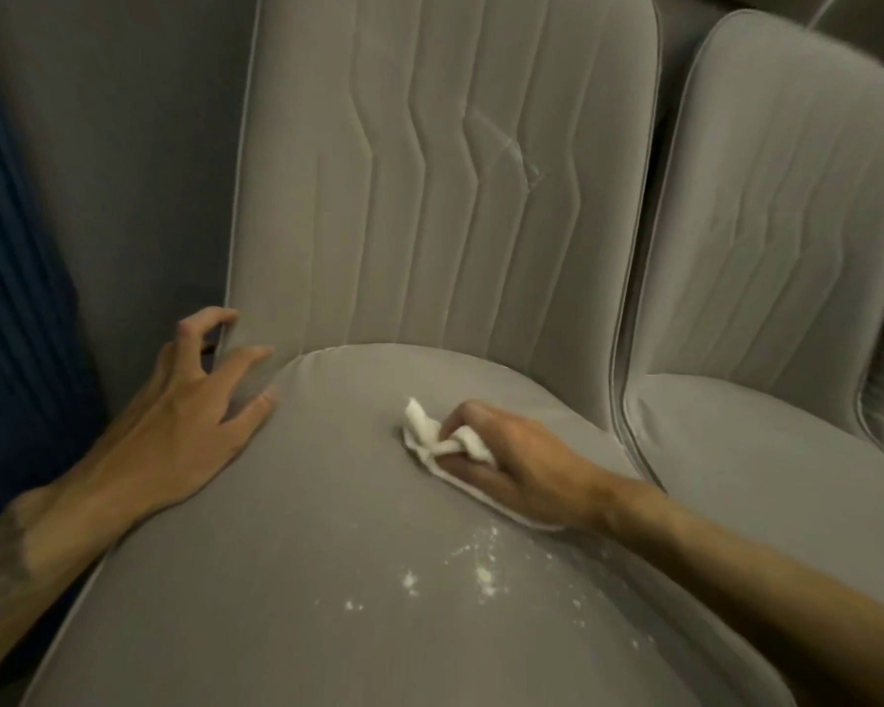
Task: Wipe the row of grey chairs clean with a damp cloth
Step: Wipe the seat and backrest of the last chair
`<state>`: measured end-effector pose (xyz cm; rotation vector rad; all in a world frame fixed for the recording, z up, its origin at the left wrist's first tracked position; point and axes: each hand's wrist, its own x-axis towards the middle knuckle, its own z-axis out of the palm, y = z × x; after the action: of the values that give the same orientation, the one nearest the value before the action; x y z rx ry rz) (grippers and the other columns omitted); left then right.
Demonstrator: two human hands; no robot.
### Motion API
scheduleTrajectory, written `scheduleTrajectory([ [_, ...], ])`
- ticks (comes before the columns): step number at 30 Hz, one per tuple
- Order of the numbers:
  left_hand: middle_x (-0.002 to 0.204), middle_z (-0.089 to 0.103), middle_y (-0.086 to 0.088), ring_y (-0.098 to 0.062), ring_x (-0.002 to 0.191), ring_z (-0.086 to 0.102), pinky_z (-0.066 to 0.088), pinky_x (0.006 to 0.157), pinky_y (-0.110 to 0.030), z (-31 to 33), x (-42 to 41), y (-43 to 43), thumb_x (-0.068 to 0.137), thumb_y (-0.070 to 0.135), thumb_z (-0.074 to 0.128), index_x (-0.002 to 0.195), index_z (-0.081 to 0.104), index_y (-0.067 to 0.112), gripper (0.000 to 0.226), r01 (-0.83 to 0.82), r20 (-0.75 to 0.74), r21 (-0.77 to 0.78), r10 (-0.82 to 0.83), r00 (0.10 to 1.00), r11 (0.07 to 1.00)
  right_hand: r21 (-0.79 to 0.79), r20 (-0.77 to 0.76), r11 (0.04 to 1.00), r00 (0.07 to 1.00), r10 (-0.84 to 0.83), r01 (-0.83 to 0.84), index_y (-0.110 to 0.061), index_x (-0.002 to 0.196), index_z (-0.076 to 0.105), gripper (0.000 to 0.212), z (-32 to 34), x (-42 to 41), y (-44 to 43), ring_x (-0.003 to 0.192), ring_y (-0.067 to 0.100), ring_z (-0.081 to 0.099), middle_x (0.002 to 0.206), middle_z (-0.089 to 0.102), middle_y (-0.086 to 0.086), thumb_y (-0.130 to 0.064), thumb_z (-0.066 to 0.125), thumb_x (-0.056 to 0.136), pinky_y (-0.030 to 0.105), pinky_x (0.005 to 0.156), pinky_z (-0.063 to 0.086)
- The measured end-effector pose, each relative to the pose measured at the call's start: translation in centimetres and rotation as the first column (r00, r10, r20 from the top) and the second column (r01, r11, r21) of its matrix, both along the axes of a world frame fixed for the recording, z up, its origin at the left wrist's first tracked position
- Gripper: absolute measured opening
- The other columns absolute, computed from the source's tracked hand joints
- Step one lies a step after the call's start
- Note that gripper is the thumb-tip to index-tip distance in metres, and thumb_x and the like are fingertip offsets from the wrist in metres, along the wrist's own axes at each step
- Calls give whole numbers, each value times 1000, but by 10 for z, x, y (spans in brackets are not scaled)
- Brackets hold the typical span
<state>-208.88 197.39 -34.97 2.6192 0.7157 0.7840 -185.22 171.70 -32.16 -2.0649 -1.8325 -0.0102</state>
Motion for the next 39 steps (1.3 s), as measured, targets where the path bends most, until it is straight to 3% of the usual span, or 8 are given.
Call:
scheduleTrajectory([
  [6, 158, 13, 9, -37, 137, 40, 42, 111, -61, -7, -1, 7, 89, 62, 46, 131, 60, 27, 56, 10, 18, 10, -10, 1000, 1000, -44, 92, 889, 888, -450, 455, -13, 102, 53, 38, 18, 52, 0, 98, 32, 60, 105, 61, 8, -51, 51, 100, 36, 76, 43],
  [12, 158, 14, 8, -38, 133, 42, 43, 108, -61, -14, 0, 11, 89, 62, 47, 123, 60, 33, 47, 11, 30, 4, -11, 1000, 1000, -25, 24, 999, 999, -34, 34, -34, 108, 49, 30, 4, -2, -46, 81, 5, 55, 98, 58, -16, -62, 47, 99, 21, 71, 43],
  [15, 157, 15, 9, -41, 130, 45, 43, 108, -62, -18, 1, 15, 89, 61, 49, 119, 56, 42, 37, 20, 56, 37, -22, 998, 999, -59, 25, 985, 986, -163, 165, -27, 110, 55, 26, 17, 25, -49, 93, 15, 60, 105, 62, -9, -51, 54, 100, 31, 81, 47],
  [18, 150, 7, 34, -42, 126, 47, 43, 108, -63, -23, 2, 21, 91, 64, 51, 110, 49, 66, 20, 23, 83, 115, -33, 996, 993, -72, 44, 939, 942, -333, 335, -17, 111, 57, 35, 23, 37, -36, 101, 25, 61, 109, 63, 1, -50, 52, 99, 34, 83, 46],
  [24, 153, 4, 33, -35, 122, 45, 43, 103, -55, -40, 9, 40, 89, 85, 32, 116, 41, 75, 30, -2, 173, 148, -23, 985, 989, -23, -4, 1000, 1000, -7, 6, -32, 108, 50, 29, 4, -12, -67, 82, 5, 54, 99, 59, -15, -60, 47, 99, 16, 72, 41],
  [31, 154, 4, 31, -36, 122, 46, 42, 103, -53, -46, 12, 45, 91, 83, 33, 116, 42, 74, 29, 10, 179, 171, -41, 983, 985, -46, 93, 934, 932, -350, 355, -12, 108, 56, 33, 22, 53, -49, 98, 26, 59, 109, 61, 4, -44, 55, 100, 37, 82, 45],
  [36, 152, 4, 33, -33, 122, 44, 41, 101, -52, -48, 13, 42, 91, 83, 33, 115, 41, 73, 27, 16, 200, 216, -60, 978, 976, 0, 8, 997, 997, -83, 83, -33, 108, 51, 30, 2, 6, -82, 82, 4, 55, 98, 57, -18, -62, 47, 98, 23, 72, 43],
  [39, 151, 7, 32, -32, 118, 44, 38, 102, -49, -45, 15, 40, 92, 80, 36, 114, 41, 74, 24, 29, 215, 188, -70, 974, 982, -31, 16, 992, 992, -122, 122, -28, 107, 54, 28, 10, 25, -78, 87, 10, 59, 101, 59, -13, -55, 52, 99, 27, 77, 47],
])
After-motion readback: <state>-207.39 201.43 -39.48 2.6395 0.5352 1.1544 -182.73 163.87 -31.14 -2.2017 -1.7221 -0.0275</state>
